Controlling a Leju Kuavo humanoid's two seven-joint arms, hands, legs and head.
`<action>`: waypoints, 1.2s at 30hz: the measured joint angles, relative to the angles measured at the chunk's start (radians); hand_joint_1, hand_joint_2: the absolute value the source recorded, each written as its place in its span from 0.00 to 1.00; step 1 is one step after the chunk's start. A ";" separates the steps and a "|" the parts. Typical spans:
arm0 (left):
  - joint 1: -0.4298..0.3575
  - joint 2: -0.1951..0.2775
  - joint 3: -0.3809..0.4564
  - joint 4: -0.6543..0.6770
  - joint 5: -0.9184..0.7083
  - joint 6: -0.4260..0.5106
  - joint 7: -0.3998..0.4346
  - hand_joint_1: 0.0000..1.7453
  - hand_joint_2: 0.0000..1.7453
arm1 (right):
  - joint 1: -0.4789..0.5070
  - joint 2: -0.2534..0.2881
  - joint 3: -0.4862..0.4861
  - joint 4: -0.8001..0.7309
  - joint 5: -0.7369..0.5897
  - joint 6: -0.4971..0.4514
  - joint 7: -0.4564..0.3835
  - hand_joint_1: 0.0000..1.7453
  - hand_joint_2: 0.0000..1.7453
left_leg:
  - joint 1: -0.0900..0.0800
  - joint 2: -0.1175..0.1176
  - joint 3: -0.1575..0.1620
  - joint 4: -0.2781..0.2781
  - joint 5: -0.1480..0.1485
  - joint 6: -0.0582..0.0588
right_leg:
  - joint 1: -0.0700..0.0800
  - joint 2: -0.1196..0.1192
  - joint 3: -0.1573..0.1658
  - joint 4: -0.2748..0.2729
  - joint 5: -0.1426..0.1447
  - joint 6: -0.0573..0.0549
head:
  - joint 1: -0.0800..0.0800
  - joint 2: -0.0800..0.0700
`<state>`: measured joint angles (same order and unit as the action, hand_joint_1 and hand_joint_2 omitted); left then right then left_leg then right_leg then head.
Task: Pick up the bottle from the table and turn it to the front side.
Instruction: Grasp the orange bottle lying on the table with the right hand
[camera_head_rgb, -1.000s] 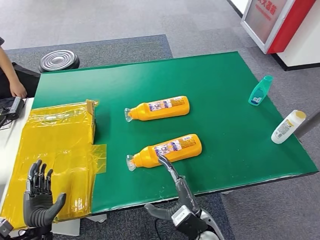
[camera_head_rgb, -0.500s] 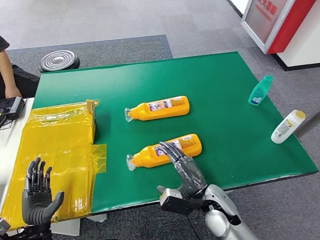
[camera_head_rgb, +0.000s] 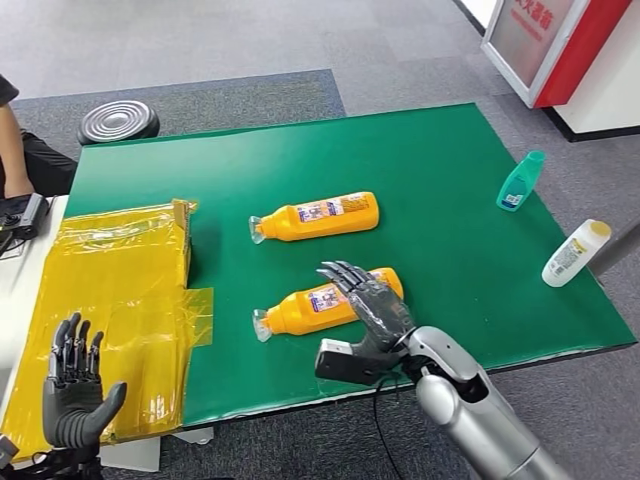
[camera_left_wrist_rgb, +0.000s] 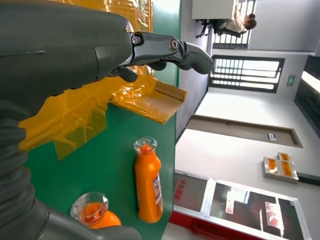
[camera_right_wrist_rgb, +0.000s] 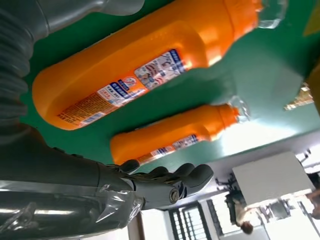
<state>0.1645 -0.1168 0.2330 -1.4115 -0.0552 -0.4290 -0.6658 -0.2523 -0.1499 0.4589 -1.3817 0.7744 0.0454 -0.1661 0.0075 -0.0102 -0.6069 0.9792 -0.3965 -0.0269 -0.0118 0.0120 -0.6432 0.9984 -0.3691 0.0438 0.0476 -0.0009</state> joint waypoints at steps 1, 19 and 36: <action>-0.002 0.002 0.000 0.001 0.002 -0.003 0.000 0.00 1.00 | -0.026 -0.006 0.011 0.018 0.008 0.031 0.015 0.00 1.00 | 0.000 0.000 0.000 0.000 0.000 0.000 | 0.000 0.000 0.000 0.000 0.001 0.000 | 0.000 0.000; -0.044 0.016 0.006 0.048 0.010 -0.021 0.000 0.00 1.00 | -0.381 -0.011 0.258 0.389 0.060 0.229 0.096 0.00 1.00 | 0.000 0.000 -0.002 0.000 0.005 0.000 | 0.000 -0.001 -0.001 0.000 0.004 -0.001 | 0.000 0.000; -0.066 0.025 0.004 0.085 0.013 -0.017 0.000 0.00 1.00 | -0.482 -0.008 0.367 0.596 0.040 0.262 0.097 0.00 1.00 | 0.000 -0.001 -0.002 0.000 0.005 0.001 | 0.000 -0.001 -0.002 0.000 0.004 0.000 | 0.000 0.000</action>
<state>0.0982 -0.0920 0.2369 -1.3260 -0.0419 -0.4460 -0.6657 -0.7344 -0.1577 0.8261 -0.7853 0.8148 0.3073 -0.0687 0.0075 -0.0109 -0.6090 0.9794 -0.3912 -0.0262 -0.0118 0.0111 -0.6447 0.9985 -0.3647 0.0437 0.0473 -0.0008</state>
